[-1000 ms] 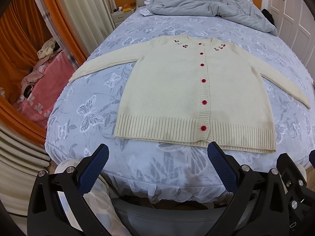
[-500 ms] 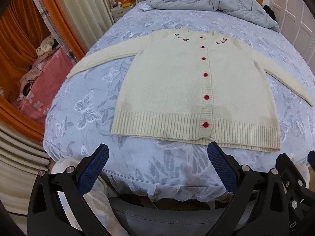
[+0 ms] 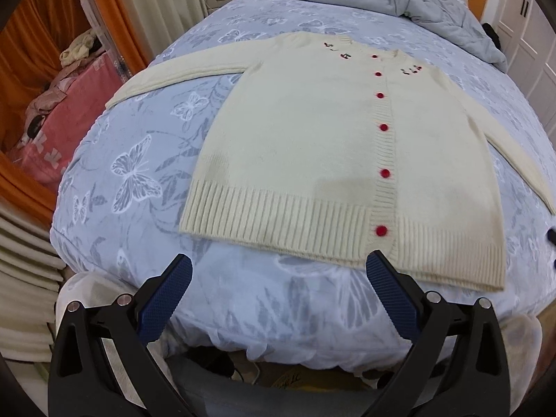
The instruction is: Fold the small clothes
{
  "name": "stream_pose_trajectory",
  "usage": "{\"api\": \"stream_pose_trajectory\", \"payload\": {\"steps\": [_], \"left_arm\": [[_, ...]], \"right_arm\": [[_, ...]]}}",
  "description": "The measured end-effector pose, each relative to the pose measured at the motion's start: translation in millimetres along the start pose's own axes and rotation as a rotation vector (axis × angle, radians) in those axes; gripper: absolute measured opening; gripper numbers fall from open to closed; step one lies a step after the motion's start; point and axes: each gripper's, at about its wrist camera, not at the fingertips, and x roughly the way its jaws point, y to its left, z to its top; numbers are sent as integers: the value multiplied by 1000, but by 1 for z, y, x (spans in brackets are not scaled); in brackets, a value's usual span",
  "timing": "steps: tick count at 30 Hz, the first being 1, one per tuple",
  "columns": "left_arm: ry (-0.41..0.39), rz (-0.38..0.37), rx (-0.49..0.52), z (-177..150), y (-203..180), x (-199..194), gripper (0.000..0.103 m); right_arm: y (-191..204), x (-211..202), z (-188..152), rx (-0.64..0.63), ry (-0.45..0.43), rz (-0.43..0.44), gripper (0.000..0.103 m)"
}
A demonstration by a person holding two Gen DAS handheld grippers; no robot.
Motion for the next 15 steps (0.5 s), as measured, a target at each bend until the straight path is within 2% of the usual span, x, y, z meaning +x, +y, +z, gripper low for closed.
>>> {"api": "stream_pose_trajectory", "payload": {"steps": [4,9,12,14,15], "left_arm": [[18,-9,-24,13,-2,20,98],[20,-4,-49,26,-2,43,98],[28,-5,-67,34,-2,57,98],[35,-8,-76,39,-3,66,98],[38,-6,-77,41,-3,70,98]], "right_arm": [[-71,41,70,119,-48,-14,97],[-170,106,138,397,-79,-10,94],[-212,142,158,565,-55,-11,84],[-227,160,163,650,-44,-4,75],[-229,162,165,679,-82,-10,69]]}}
